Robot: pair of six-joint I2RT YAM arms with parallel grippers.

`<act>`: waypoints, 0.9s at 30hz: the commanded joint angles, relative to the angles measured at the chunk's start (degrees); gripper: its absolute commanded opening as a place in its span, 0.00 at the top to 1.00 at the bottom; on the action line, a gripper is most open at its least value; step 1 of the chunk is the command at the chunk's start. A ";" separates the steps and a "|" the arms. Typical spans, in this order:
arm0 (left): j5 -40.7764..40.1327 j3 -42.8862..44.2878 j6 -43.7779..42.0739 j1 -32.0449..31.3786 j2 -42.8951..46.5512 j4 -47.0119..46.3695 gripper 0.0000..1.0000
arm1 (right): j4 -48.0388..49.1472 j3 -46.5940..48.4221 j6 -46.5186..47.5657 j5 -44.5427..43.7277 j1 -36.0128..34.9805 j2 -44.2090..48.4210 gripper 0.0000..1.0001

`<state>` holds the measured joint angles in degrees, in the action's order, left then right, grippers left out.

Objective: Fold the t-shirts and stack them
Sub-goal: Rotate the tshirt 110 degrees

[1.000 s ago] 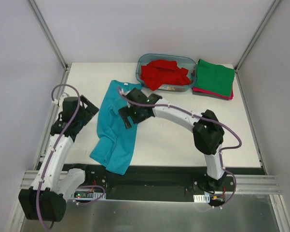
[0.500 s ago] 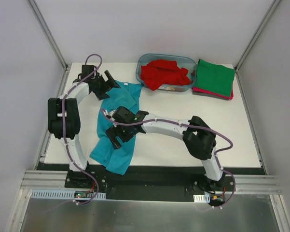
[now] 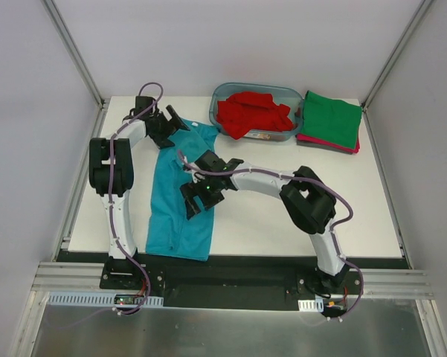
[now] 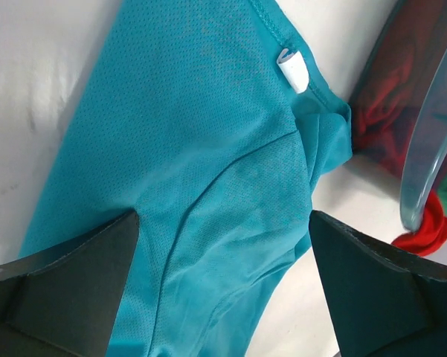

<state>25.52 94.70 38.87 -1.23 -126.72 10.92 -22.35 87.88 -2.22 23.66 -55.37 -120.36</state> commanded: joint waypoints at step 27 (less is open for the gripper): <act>-11.71 -12.66 -0.46 1.59 24.98 4.64 0.01 | 2.57 -19.12 -1.28 -8.43 8.27 25.24 0.04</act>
<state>15.09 89.23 40.97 1.52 -117.60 14.39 -22.46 73.80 1.98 23.11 -45.28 -104.62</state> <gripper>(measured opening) 0.990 0.960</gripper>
